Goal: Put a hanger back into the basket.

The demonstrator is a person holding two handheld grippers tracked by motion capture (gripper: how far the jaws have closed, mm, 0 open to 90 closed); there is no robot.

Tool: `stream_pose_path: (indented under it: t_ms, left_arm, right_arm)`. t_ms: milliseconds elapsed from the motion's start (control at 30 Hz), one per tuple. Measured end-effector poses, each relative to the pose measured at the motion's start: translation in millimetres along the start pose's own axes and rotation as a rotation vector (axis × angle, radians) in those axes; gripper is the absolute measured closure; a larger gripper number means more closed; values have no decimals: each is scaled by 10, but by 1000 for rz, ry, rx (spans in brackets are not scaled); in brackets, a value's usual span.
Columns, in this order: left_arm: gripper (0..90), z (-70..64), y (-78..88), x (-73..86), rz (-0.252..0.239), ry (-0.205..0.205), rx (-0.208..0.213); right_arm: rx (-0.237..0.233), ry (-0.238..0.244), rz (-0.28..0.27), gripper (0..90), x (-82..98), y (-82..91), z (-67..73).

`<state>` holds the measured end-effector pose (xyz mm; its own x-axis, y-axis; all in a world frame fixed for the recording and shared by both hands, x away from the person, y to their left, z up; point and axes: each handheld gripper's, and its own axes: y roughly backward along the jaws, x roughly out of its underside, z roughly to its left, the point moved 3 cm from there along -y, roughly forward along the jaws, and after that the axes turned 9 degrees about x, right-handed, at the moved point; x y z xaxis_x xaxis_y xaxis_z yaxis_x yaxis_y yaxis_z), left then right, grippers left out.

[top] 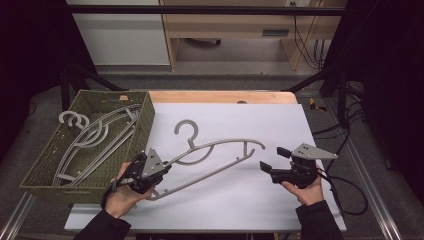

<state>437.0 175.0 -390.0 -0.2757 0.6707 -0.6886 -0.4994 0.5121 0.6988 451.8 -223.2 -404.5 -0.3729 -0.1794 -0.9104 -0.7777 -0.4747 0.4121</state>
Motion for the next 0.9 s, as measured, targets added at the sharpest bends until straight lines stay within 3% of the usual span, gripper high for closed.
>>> stream_pose_path:
  t_ms: [300,533,867,900]
  left_arm:
    - [825,84,234,-60,-74,57,-61]
    - [825,213,506,-92,-142,91,-100]
    - [825,526,806,-199,-150,97,-162]
    - [825,605,876,-212,-151,101,-170]
  right_arm:
    - [37,-74,-3,86,85,35,-133]
    - [53,-78,3,69,99,17,-155]
    - [76,-76,3,65,100,16,-162]
    - [78,-74,4,64,100,19,-167]
